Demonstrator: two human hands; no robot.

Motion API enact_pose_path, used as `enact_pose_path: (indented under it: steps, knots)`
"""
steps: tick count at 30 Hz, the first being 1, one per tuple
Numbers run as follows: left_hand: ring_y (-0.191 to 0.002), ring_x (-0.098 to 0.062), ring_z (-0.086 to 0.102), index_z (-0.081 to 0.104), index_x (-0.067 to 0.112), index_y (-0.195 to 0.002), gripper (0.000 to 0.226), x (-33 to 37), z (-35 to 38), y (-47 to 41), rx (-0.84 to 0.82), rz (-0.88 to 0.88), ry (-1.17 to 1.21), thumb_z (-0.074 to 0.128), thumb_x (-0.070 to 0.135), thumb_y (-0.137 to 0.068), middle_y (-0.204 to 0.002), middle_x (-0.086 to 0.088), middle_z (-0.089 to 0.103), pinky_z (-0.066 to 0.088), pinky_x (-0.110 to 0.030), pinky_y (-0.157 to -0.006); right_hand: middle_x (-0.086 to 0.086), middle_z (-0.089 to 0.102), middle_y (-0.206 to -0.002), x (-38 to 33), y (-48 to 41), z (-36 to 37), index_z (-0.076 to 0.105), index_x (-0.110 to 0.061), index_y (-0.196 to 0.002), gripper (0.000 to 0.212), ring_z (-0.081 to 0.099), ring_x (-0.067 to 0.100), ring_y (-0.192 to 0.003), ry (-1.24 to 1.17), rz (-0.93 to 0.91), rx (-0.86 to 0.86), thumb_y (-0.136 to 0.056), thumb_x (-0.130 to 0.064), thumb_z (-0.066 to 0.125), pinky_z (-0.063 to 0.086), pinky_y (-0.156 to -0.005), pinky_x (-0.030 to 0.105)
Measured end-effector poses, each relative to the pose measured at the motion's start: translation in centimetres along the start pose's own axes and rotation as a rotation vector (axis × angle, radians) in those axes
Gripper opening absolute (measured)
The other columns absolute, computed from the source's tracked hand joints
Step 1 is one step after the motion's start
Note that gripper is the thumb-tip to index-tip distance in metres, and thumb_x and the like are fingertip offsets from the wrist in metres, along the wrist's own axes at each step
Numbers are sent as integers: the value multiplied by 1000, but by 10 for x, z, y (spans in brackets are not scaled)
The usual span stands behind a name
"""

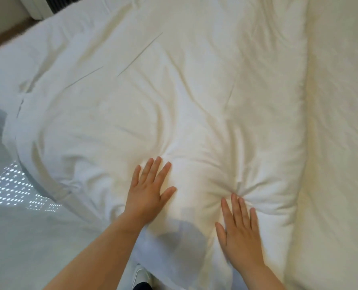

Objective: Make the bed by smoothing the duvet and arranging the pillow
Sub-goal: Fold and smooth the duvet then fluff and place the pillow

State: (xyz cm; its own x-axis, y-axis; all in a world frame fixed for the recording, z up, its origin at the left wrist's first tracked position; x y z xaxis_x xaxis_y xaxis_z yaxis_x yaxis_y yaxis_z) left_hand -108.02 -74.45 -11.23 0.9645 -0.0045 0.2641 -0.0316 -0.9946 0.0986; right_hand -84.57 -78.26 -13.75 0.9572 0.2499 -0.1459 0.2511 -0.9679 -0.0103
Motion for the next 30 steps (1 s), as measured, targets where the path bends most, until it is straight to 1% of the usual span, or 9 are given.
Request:
enact_pose_path:
  steps: [5,8,11,13,16,19,22,26,30]
  knots:
    - [-123,-21,33,40,18,-129,61,-16,5,28,39,-85,6,3,54,-95,-127,-13,59,-8,-25,-113,1,4,-154,6,5,-15,-7,-29,-146,57,-16,5,-143,79,-97,3,-94,-49,-2,-6,-115,25]
    - [-130,-21,28,38,16,-133,73,-8,15,48,124,-209,64,0,61,-91,-134,-15,52,-2,-30,-113,2,26,-143,20,0,-28,12,-32,-141,51,-10,6,-144,88,-221,-61,-94,-49,5,-6,-114,21]
    - [-144,-21,8,24,19,-145,104,16,24,69,158,-540,317,-4,82,-67,-154,-9,18,7,-39,-114,-2,9,-153,40,-1,-36,22,-26,-132,60,16,13,-140,34,-416,-101,-79,-49,36,1,-112,19]
    - [-145,-21,6,17,19,-147,98,49,31,79,187,-799,585,12,71,-64,-157,-6,9,8,-36,-115,-3,2,-157,63,1,-34,28,-26,-133,53,3,10,-145,4,-592,-45,-85,-47,34,2,-114,22]
    - [-145,-16,7,11,17,-148,75,115,55,88,389,-1007,913,32,53,-85,-157,-4,9,7,-29,-115,0,30,-149,103,8,-35,39,-26,-128,55,-8,12,-145,0,-841,-72,-80,-54,39,7,-113,32]
    - [-144,-19,13,11,18,-148,60,179,102,109,340,-1159,1119,40,29,-97,-155,-3,14,10,-31,-115,6,46,-138,134,21,-42,42,-26,-127,85,20,25,-140,147,-1155,-145,-54,-68,55,7,-112,41]
    - [-139,-19,27,25,26,-144,55,230,135,135,249,-1263,1406,39,41,-92,-151,2,27,19,-37,-117,9,34,-139,145,24,-42,38,-24,-129,111,32,25,-127,271,-1339,-211,-33,-67,72,8,-109,44]
    - [-124,-14,41,42,15,-130,34,256,146,164,282,-1374,1542,36,25,-98,-130,1,45,28,-29,-104,8,60,-126,100,8,-28,48,-18,-121,53,51,25,-119,64,-1474,49,-70,-28,58,19,-108,44]
    - [-74,-16,51,57,7,-85,33,266,148,186,335,-1621,1567,37,30,-97,-97,-12,55,38,-28,-71,-3,76,-85,58,-10,-40,75,-21,-83,32,72,17,-75,-96,-1457,-59,-63,-18,51,52,-73,26]
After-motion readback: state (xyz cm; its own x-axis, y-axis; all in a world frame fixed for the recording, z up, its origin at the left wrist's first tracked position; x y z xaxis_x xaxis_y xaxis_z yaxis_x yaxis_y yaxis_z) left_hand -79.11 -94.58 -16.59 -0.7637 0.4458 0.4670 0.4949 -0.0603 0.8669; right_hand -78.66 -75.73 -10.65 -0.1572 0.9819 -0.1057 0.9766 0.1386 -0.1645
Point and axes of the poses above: each hand's wrist, its own y-axis away from the middle knuckle, its own z-axis out of the palm, x = y × z, the point moved 2 cm from there along -y, towards the middle knuckle
